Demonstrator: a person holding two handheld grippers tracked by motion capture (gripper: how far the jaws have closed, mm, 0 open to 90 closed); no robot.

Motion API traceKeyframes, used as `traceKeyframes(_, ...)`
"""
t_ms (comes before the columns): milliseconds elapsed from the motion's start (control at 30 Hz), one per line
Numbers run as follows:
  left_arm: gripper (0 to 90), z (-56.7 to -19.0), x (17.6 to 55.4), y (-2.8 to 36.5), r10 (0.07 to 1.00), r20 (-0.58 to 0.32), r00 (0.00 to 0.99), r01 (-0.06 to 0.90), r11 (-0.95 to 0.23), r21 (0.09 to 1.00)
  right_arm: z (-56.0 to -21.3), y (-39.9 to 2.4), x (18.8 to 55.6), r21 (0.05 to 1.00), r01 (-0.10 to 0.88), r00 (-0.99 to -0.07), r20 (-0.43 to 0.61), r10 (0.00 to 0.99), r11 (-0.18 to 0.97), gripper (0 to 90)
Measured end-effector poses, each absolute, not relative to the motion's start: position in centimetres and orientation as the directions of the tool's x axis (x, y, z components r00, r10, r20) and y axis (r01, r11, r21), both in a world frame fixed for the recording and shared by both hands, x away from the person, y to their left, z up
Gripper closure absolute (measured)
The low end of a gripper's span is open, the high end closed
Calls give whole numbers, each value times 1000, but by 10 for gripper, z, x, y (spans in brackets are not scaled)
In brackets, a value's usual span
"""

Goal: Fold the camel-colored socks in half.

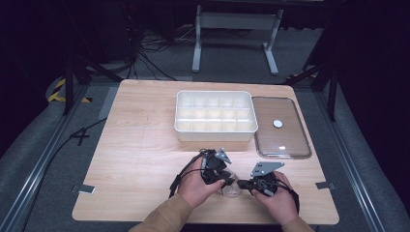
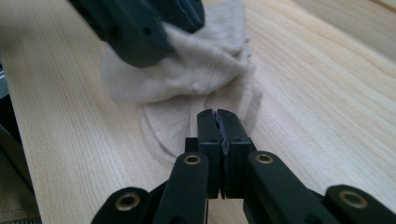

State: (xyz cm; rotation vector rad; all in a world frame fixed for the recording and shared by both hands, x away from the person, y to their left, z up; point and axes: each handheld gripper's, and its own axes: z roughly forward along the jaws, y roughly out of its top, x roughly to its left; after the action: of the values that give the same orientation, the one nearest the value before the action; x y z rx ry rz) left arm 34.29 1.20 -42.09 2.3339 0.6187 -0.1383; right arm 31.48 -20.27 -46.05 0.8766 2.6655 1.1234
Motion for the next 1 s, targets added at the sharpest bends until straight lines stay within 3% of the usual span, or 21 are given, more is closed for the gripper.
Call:
traceKeyframes(100, 640, -412, 343, 26, 382, -296, 875, 478, -590, 651, -455, -207, 315, 694, 471, -818, 112, 565, 544, 894)
traceKeyframes(400, 701, -415, 352, 53, 449, -245, 859, 497, -618, 609, -435, -214, 314, 733, 456, -809, 105, 578, 505, 894)
traceKeyframes(567, 768, -433, 354, 53, 455, -254, 853, 516, -669, 535, -426, -199, 309, 756, 409, -843, 98, 529, 511, 893)
traceKeyframes(833, 811, -441, 343, 37, 403, -306, 863, 506, -704, 498, -423, -177, 299, 807, 348, -872, 92, 480, 478, 861)
traceKeyframes(1000, 824, -445, 342, 30, 386, -302, 872, 488, -734, 471, -432, -172, 300, 760, 379, -877, 113, 467, 529, 872)
